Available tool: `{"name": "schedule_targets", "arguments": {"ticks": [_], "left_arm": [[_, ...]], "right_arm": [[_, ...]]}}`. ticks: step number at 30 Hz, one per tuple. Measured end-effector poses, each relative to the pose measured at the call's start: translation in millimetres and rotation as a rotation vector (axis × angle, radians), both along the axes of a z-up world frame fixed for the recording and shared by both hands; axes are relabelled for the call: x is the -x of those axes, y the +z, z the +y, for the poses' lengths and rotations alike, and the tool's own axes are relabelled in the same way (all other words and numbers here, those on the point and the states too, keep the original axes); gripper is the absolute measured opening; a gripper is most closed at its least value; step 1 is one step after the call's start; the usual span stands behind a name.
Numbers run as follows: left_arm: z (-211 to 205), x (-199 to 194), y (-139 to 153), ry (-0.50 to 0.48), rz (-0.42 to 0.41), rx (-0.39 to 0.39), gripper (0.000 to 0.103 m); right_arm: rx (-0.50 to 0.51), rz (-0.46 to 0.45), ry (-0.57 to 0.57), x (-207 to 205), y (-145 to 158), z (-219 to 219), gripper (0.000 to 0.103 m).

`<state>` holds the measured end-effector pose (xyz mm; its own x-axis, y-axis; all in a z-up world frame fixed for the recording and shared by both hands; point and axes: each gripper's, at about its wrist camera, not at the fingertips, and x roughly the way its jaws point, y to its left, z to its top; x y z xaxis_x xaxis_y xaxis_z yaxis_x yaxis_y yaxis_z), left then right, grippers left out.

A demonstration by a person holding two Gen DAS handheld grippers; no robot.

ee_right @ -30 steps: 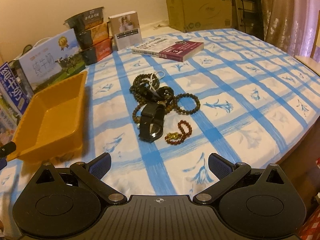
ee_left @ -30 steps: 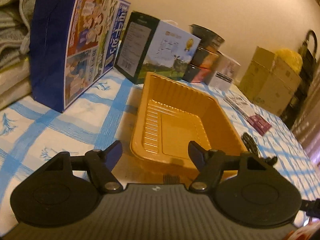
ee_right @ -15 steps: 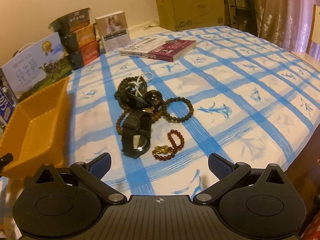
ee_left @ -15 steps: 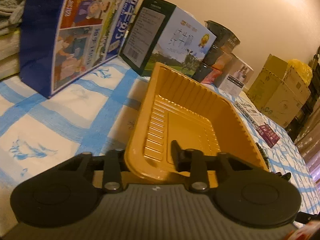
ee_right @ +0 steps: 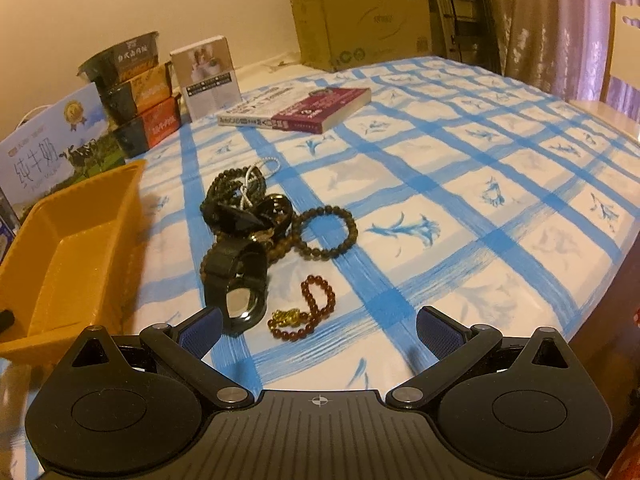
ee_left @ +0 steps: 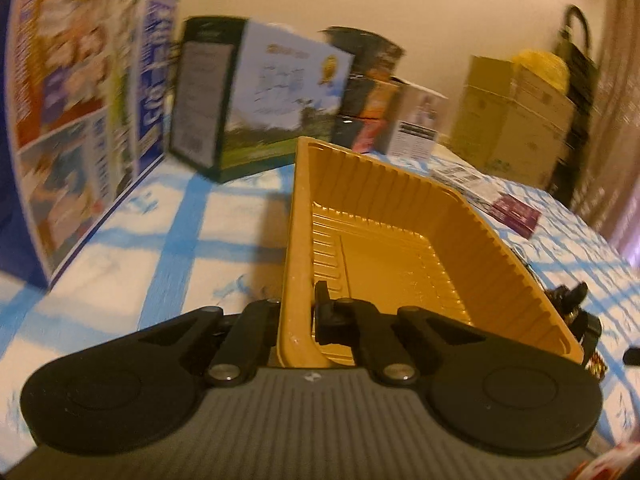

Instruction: Organize jewelry

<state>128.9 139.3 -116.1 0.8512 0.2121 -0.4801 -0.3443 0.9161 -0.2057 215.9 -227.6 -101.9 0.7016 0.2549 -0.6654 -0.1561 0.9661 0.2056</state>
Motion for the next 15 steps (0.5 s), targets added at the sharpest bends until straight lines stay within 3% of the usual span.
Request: {"name": "schedule_targets", "arguments": {"ticks": [4, 9, 15], "left_arm": [[-3, -15, 11, -0.074, 0.001, -0.069, 0.003], [-5, -31, 28, -0.143, 0.006, -0.161, 0.003], [-3, -48, 35, -0.177, 0.022, -0.203, 0.003]], "right_arm": [[0.018, -0.031, 0.033, 0, 2, 1, 0.101], [0.043, -0.025, 0.096, -4, -2, 5, 0.083], [0.074, 0.014, 0.144, -18, -12, 11, 0.061]]}}
